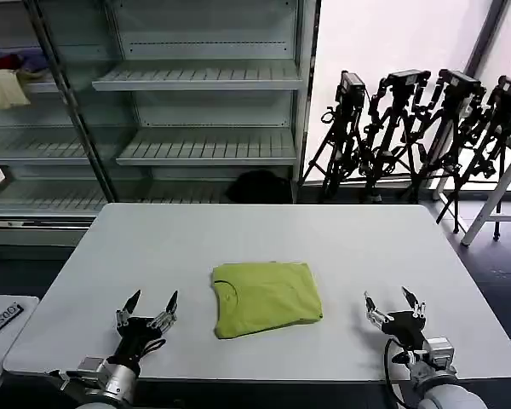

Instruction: Fold and organize the clothes.

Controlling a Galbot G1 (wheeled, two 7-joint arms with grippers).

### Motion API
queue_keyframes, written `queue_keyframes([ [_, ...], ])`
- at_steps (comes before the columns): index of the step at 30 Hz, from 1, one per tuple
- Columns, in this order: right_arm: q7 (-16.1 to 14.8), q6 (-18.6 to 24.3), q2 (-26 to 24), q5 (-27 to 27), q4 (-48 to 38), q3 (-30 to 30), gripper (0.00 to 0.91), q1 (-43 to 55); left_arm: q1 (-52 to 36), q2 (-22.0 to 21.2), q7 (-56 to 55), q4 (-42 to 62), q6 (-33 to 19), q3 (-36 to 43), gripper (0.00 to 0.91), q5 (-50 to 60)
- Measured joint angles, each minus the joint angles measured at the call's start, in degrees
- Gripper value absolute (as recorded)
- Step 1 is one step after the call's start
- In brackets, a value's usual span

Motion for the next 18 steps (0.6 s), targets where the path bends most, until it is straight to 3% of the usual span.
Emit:
queue_keyframes([
  [18,-0.53,-0.61,1.02,-1.66,-0.11,-0.12,0.907,2.27,-0.95,-0.01,-0.02,-0.69,-0.41,0.13,0.907,-1.08],
])
